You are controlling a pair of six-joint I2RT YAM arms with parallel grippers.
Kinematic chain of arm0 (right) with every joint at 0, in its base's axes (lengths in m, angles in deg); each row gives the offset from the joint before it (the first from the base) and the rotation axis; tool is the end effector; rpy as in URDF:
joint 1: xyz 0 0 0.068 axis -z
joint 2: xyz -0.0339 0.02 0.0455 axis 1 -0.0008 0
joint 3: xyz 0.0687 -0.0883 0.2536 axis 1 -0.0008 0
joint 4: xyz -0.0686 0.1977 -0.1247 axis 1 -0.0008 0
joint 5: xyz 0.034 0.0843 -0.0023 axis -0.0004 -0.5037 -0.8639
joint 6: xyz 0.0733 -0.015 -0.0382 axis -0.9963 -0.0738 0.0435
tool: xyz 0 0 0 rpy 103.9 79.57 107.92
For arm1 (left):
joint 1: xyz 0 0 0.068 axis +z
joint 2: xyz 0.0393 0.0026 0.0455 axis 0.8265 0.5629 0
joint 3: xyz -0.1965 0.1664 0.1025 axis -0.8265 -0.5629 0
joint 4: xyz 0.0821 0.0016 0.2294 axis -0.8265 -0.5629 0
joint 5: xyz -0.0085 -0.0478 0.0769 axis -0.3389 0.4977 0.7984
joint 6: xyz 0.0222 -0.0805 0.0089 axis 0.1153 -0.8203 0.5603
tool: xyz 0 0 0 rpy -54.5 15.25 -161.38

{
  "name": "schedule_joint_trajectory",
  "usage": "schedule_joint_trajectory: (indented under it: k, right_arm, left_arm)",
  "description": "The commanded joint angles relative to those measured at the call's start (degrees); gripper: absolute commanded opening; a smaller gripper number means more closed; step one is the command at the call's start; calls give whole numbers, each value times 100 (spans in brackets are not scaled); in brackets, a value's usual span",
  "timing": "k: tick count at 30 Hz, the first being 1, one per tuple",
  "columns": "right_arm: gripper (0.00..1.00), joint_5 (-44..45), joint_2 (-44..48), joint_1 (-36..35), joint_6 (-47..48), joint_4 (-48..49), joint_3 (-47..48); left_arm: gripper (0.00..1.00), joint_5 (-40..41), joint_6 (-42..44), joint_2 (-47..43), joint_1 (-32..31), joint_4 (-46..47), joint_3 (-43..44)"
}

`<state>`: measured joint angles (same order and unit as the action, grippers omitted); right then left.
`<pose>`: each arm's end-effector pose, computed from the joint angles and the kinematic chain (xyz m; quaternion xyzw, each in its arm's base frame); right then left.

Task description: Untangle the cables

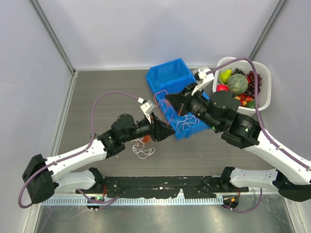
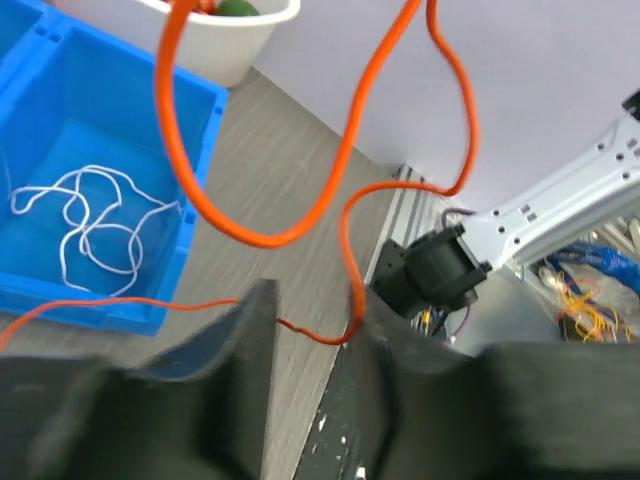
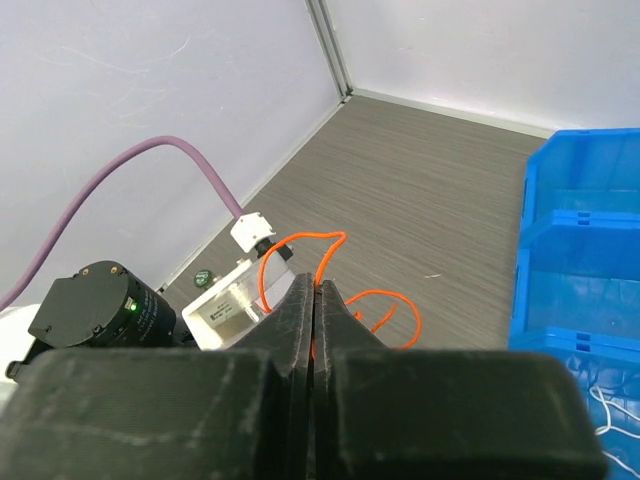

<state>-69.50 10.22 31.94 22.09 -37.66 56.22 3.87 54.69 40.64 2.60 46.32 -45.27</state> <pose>0.1366 0.1815 0.4750 -0.1529 0.6992 0.3506 0.6040 0.1468 -0.2330 0.3180 0.2337 0.6832 -0.5445 0.4268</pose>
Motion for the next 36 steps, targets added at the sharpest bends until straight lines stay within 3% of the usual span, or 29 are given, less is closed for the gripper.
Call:
schedule_joint_trajectory:
  k: [1,4,6,12,16,21,27,36]
  right_arm:
    - [1,-70,-31,-25,-52,337,158]
    - [1,-61,-31,-16,-53,372,175]
    - [1,-26,-40,-16,-35,372,202]
    - [1,272,-66,-16,184,373,500]
    - [1,650,-101,-8,387,381,816]
    - [1,1187,-110,-8,702,407,1010]
    - [1,1644,4,-8,993,425,1045]
    - [1,1732,-57,-8,993,706,764]
  left_arm:
    - [30,576,228,1,-3,479,175]
    - [9,620,184,72,-12,514,113]
    - [0,812,114,63,-29,611,-70]
    - [0,1489,-325,10,-29,778,-940]
    - [0,2297,-738,10,-29,287,-1556]
    - [0,2659,-1081,-112,-29,198,-2215]
    - [0,3168,-1003,-491,-29,-136,-2366]
    - [1,2019,-502,-394,-29,-784,-1269]
